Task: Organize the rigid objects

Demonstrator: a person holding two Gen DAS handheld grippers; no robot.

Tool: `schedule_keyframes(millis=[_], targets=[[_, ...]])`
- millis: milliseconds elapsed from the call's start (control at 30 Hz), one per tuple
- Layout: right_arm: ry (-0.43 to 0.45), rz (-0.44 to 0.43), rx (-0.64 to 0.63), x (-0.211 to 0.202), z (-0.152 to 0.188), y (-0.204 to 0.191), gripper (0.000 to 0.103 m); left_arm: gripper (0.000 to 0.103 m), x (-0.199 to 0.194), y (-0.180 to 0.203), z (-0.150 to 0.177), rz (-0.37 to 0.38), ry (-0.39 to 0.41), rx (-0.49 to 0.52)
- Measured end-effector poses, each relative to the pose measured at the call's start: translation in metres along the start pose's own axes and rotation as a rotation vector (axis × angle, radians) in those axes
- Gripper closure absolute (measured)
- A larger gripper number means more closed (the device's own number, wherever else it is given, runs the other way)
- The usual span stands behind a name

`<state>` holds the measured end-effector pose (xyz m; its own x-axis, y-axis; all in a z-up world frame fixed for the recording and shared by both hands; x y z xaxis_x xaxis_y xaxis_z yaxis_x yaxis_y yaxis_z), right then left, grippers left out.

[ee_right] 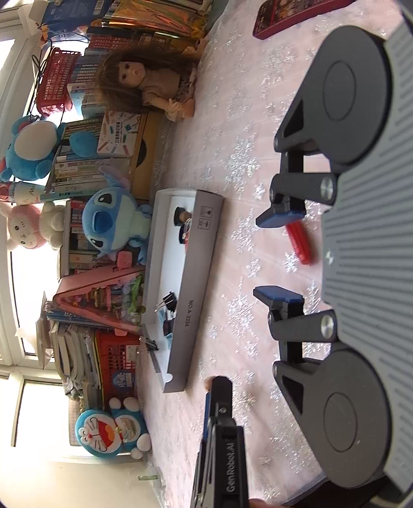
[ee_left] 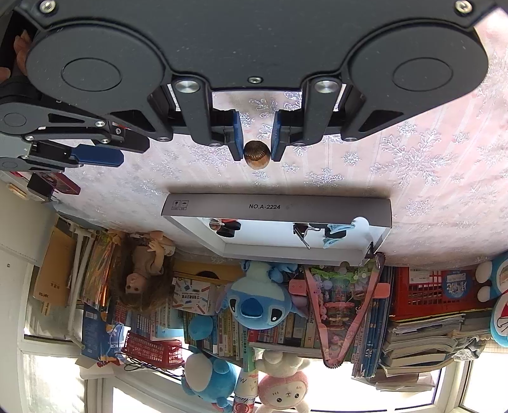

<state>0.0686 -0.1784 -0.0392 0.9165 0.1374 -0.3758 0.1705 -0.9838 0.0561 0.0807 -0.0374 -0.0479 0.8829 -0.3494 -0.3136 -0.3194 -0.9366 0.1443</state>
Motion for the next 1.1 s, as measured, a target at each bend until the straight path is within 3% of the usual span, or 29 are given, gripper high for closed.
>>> schedule_keyframes(millis=[67, 433, 467, 500, 600, 767, 1100], targets=[[-0.017, 0.009, 0.002, 0.001, 0.004, 0.003, 0.047, 0.086, 0.0, 0.0, 0.0, 0.0, -0.001, 0.0], [-0.049, 0.018, 0.004, 0.002, 0.013, 0.009, 0.044, 0.086, 0.002, 0.001, 0.002, -0.002, -0.007, 0.0], [-0.052, 0.018, 0.008, 0.001, 0.014, 0.01, 0.045, 0.086, 0.002, 0.001, 0.002, -0.003, -0.008, -0.001], [-0.053, 0.015, 0.013, 0.001, 0.014, 0.01, 0.06, 0.086, 0.003, 0.0, 0.002, -0.003, -0.009, -0.002], [-0.055, 0.022, 0.016, 0.0, 0.012, 0.01, 0.082, 0.086, 0.003, 0.0, 0.001, -0.003, -0.009, -0.003], [-0.055, 0.03, 0.031, 0.003, 0.006, 0.011, 0.089, 0.086, 0.005, -0.001, 0.0, -0.012, -0.009, 0.002], [-0.028, 0.049, 0.054, 0.012, -0.015, 0.015, 0.093, 0.086, 0.014, -0.01, -0.017, -0.043, -0.002, 0.018]])
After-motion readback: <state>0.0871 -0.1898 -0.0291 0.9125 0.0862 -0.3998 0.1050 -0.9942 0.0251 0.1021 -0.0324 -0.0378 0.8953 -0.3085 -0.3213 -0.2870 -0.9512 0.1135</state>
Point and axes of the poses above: each gripper's, at about its wrist camera, not at the fingertips, and x roughly the way its jaws point, y to its right, z to its underside, the point moved 10 cm from there along x, roughly the way its jaws point, and after that the axes turned 7 degrees about y, right-handed, at the moved point
